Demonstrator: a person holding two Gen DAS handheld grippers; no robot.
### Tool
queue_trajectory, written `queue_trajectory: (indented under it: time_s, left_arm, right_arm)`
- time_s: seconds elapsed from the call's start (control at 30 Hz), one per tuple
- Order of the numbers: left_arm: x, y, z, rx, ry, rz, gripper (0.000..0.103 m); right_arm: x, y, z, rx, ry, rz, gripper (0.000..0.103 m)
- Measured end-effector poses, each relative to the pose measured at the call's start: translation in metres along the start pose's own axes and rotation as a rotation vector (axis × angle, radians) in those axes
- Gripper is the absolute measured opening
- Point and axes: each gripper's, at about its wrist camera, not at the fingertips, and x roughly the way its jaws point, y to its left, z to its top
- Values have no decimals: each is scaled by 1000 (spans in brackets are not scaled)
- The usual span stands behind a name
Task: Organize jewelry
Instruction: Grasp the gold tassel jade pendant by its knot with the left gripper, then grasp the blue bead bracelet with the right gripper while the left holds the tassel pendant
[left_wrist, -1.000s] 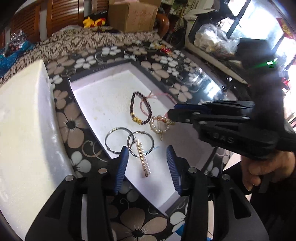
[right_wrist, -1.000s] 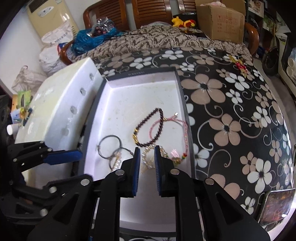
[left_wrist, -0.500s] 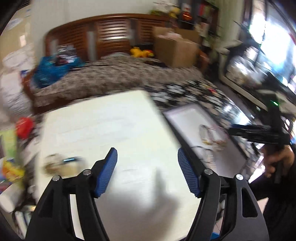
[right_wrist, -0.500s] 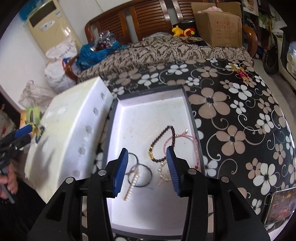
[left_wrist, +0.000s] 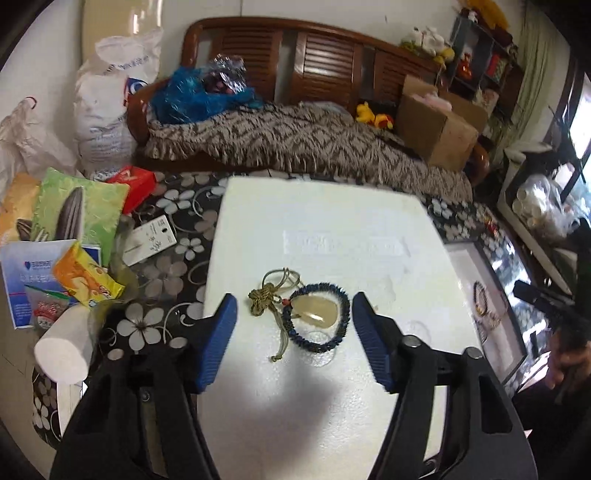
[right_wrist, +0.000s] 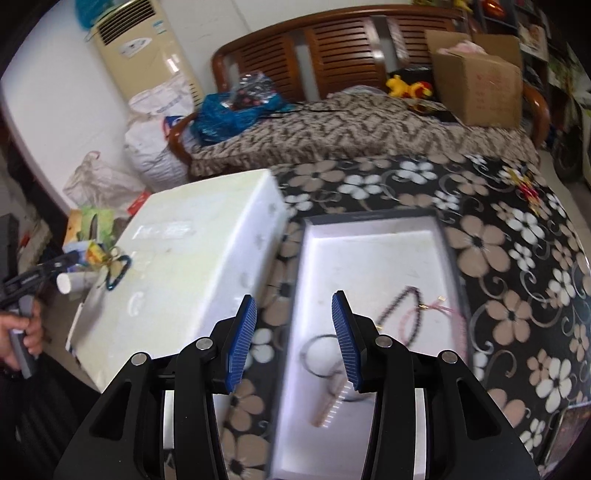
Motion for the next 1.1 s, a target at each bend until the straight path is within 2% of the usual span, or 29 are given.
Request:
queue_trajectory:
  time_s: [0.03,0.1,0.17,0.33,0.43,0.5,0.53,0.8,0.9,0.97,1.1]
  left_arm:
    - [6,2,0,4,13,10,55]
    - [14,6,-1,-1,32,15,52]
    - [20,9,1,3,47,12,37]
    - [31,20,3,-25,74,9,36]
    - [44,25,4,-40,116,-22,36]
    - [46,25,5,-26,124,-39,20]
    - [42,24,6,-24,107,-43,10]
    - [-13,22,14,-42,-103,-128,9]
    - [-23,26,18,-70,-149,-148,9]
    - [-29,29,20,-92,-181,-201,9]
    - [-35,28,24,-86,-225,-216,9]
  right_arm:
    - [2,8,1,-17,1,6,45]
    - [6,22,1,-51,5,22,45]
    - [11,33,0,-70,14,32,45]
    - [19,48,-3,-94,32,40,45]
    - [22,52,-5,-93,39,44,45]
    - [24,55,-6,-92,42,50,45]
    - [23,56,-6,-92,41,53,45]
    - [31,88,-5,-146,61,100,45]
    - [41,106,-4,-159,78,128,45]
    - [49,119,-3,-170,88,144,45]
    - [69,151,3,-205,113,172,45]
